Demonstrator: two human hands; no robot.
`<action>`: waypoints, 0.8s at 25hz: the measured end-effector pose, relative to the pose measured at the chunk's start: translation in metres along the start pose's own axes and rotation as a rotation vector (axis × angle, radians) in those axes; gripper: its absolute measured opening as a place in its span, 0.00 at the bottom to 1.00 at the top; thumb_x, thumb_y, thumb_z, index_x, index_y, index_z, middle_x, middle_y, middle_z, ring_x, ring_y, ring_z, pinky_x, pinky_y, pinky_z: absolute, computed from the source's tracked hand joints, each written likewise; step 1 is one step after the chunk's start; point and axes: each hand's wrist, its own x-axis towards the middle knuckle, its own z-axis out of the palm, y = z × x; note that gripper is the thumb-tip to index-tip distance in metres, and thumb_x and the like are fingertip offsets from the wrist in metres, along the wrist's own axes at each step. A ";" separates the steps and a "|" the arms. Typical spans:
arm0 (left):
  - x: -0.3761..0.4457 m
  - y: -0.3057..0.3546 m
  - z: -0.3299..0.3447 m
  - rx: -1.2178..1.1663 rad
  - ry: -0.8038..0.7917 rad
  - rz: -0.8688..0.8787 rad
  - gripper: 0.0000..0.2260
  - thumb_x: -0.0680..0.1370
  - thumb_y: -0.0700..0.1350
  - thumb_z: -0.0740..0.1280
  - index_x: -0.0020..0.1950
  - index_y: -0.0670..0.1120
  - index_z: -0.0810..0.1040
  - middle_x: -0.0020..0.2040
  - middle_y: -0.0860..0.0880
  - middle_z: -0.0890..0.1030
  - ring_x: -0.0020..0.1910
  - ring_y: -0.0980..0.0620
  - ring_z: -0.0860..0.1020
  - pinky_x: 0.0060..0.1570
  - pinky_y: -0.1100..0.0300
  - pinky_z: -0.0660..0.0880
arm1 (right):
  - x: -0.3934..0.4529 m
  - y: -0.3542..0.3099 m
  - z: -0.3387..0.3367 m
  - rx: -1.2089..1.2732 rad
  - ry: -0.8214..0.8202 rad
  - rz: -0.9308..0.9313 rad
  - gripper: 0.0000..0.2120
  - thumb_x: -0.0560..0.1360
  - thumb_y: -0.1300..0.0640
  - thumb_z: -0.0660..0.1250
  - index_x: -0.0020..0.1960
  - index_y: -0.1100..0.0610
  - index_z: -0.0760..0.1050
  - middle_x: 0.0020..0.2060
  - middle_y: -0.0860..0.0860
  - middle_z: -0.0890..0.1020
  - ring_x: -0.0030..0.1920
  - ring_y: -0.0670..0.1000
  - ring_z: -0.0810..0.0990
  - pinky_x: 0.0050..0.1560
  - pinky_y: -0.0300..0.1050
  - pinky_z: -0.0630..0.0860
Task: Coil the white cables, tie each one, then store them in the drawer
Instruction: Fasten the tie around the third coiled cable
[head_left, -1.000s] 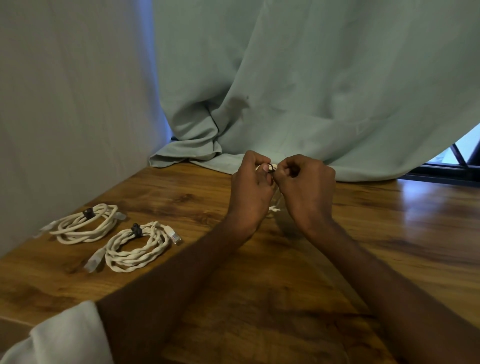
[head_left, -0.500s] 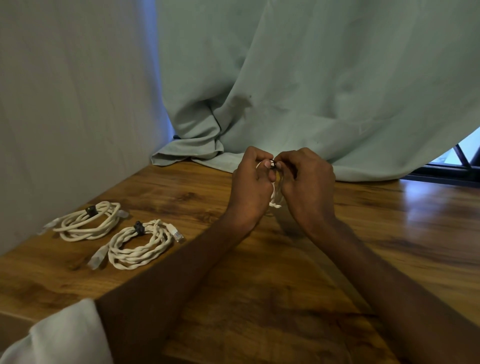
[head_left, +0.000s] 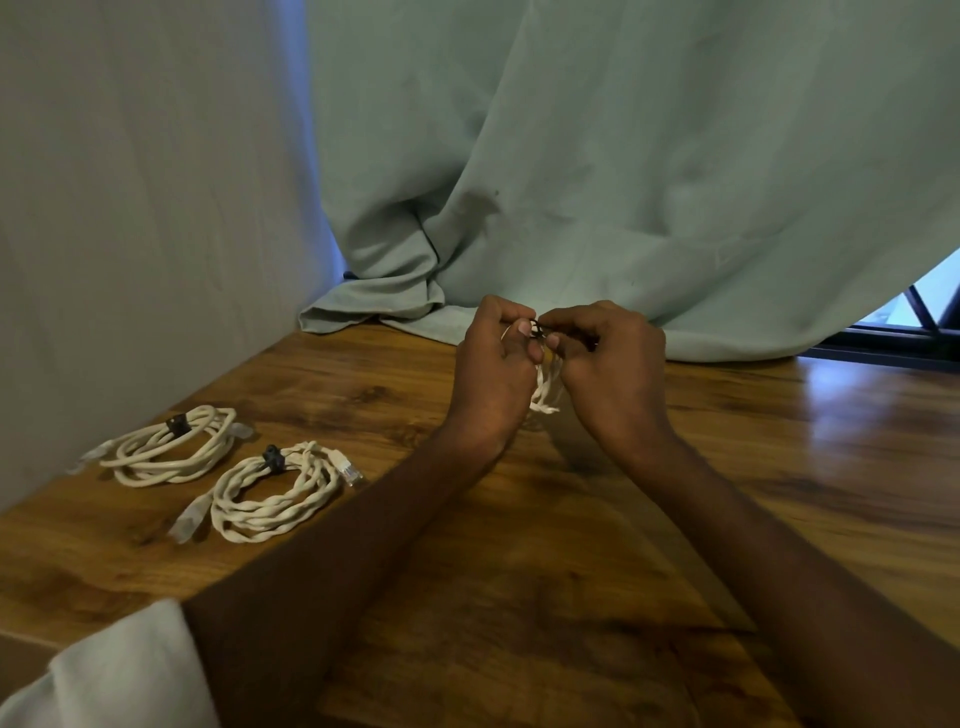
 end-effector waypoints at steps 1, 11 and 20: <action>0.000 0.000 0.000 0.005 -0.004 0.005 0.05 0.87 0.41 0.61 0.56 0.45 0.76 0.40 0.45 0.81 0.38 0.50 0.78 0.39 0.50 0.75 | 0.000 0.000 -0.001 0.029 0.009 0.039 0.11 0.76 0.64 0.73 0.55 0.55 0.87 0.47 0.50 0.88 0.46 0.45 0.85 0.51 0.46 0.83; -0.002 0.003 0.000 -0.001 -0.063 0.034 0.05 0.87 0.40 0.60 0.55 0.45 0.75 0.40 0.45 0.79 0.36 0.47 0.74 0.37 0.50 0.72 | 0.001 -0.003 0.001 0.073 0.079 0.175 0.09 0.74 0.62 0.75 0.51 0.51 0.89 0.46 0.48 0.86 0.43 0.40 0.82 0.46 0.36 0.78; 0.000 0.006 -0.001 -0.058 -0.126 -0.003 0.06 0.88 0.39 0.58 0.60 0.44 0.74 0.41 0.47 0.80 0.39 0.51 0.77 0.39 0.54 0.74 | 0.001 -0.003 0.000 0.101 0.136 0.177 0.06 0.74 0.60 0.75 0.47 0.50 0.85 0.43 0.46 0.85 0.42 0.44 0.83 0.46 0.49 0.80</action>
